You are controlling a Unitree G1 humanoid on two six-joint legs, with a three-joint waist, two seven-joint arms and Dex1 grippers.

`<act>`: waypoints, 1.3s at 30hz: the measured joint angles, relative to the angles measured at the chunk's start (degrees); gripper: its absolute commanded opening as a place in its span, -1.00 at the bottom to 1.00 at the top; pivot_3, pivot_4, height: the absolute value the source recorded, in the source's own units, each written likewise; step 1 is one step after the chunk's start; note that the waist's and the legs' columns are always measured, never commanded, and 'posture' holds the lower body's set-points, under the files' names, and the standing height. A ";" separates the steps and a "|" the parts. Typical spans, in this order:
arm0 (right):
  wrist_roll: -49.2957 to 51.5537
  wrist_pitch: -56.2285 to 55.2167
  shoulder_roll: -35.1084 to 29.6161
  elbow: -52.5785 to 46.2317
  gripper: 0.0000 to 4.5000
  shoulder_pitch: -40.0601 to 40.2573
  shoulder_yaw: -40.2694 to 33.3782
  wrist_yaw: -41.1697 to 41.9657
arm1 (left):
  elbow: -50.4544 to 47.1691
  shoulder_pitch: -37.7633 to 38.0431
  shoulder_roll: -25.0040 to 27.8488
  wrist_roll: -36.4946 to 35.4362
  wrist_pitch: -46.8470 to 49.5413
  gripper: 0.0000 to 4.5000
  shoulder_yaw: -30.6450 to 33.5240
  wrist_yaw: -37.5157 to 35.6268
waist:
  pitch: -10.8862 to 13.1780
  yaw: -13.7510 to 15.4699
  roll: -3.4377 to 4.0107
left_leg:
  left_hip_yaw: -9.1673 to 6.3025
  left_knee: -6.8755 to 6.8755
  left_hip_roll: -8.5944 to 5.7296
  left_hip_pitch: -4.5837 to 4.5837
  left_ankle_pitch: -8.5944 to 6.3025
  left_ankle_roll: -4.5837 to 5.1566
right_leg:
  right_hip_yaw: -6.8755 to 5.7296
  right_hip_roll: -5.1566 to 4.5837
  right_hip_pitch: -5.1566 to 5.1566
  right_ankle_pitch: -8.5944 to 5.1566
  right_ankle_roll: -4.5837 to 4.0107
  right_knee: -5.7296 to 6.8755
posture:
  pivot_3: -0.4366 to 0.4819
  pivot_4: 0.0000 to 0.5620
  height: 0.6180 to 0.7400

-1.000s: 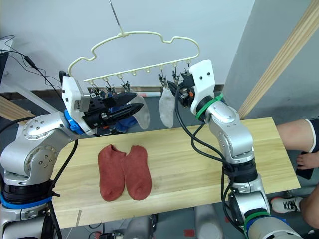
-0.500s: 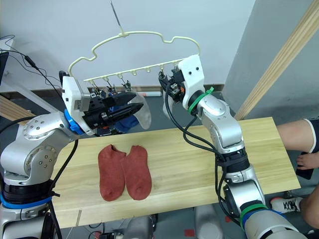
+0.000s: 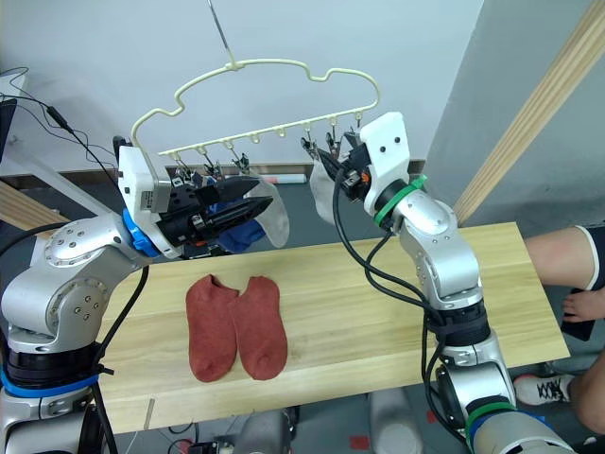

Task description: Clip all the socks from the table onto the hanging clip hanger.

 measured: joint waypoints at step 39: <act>-8.90 -2.21 8.48 11.52 0.15 -7.53 3.17 -8.75 | 0.97 -1.51 0.54 0.20 -0.27 -0.15 0.04 -0.75 | 0.00 -0.10 0.00 | 0.01 0.00 0.00 0.00 0.01 -0.02 | 0.00 0.00 -0.01 0.00 0.00 -0.02 | -0.24 0.28 1.00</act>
